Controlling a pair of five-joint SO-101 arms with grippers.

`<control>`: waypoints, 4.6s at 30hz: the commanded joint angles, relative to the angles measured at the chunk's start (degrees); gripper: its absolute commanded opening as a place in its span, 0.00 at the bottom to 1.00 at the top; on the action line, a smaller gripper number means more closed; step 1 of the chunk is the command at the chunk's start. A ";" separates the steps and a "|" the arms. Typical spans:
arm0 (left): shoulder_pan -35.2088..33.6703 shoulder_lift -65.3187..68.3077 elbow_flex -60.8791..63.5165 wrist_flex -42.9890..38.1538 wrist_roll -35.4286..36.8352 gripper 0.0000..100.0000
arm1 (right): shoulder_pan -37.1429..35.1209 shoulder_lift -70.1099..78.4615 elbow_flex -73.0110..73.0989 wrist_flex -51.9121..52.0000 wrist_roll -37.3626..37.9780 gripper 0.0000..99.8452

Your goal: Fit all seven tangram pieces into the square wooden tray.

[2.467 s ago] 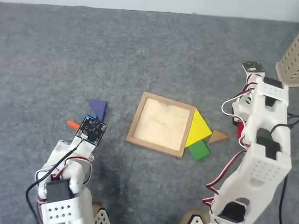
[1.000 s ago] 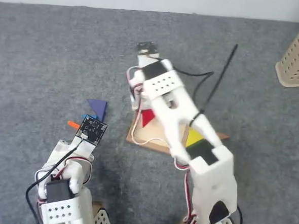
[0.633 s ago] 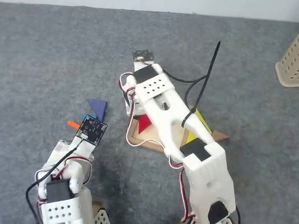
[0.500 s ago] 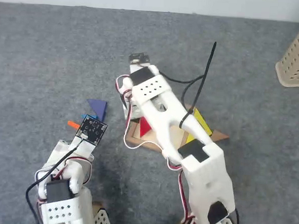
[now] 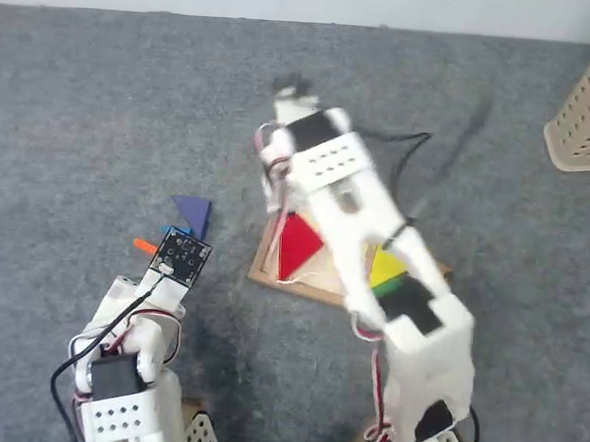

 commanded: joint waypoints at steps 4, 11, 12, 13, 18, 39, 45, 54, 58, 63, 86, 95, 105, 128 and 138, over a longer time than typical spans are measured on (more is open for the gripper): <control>0.00 -1.32 -0.75 0.62 -0.79 0.01 | 3.38 -22.81 16.88 -6.90 5.01 0.01; 0.00 -1.32 -0.75 0.62 -0.79 0.01 | 3.03 -35.91 54.07 -39.60 13.45 0.01; 0.00 -1.32 -0.75 0.62 -0.79 0.01 | 2.86 -36.35 57.85 -44.09 14.33 0.01; 0.09 -1.32 -0.75 0.62 -0.79 0.01 | 2.15 -36.44 60.48 -47.87 14.86 0.01; 0.18 -1.32 -0.75 0.62 -0.79 0.01 | -1.98 -32.57 63.38 -53.32 15.12 0.01; 0.09 -1.32 -0.75 0.62 -0.79 0.01 | -3.12 -12.79 53.71 -54.90 15.12 0.01; 0.09 -1.32 -0.75 0.62 -0.79 0.01 | -3.47 -15.16 53.01 -51.74 14.95 0.03; 0.09 -1.32 -0.75 0.62 -0.79 0.01 | 9.89 -34.68 51.87 -37.23 14.68 0.16; 0.09 -1.32 -0.75 0.62 -0.79 0.01 | 16.66 -32.22 53.45 -40.40 15.12 0.16; 0.09 -1.32 -0.75 0.62 -0.79 0.01 | 16.57 -21.67 52.31 -44.53 15.03 0.16; 0.09 -1.32 -0.75 0.62 -0.79 0.01 | 10.07 -2.24 37.10 -44.26 24.26 0.16; 0.09 -1.32 -0.75 0.62 -0.79 0.01 | 9.71 -0.57 26.99 -34.42 23.82 0.16; 0.09 -1.32 -0.75 0.62 -0.79 0.01 | 4.44 -17.27 42.64 -36.88 20.40 0.08; 0.09 -1.32 -0.75 0.62 -0.79 0.01 | -1.10 -19.12 46.77 -37.49 21.98 0.03; 0.09 -1.32 -0.75 0.62 -0.79 0.01 | 12.09 -19.12 43.34 -36.44 19.60 0.17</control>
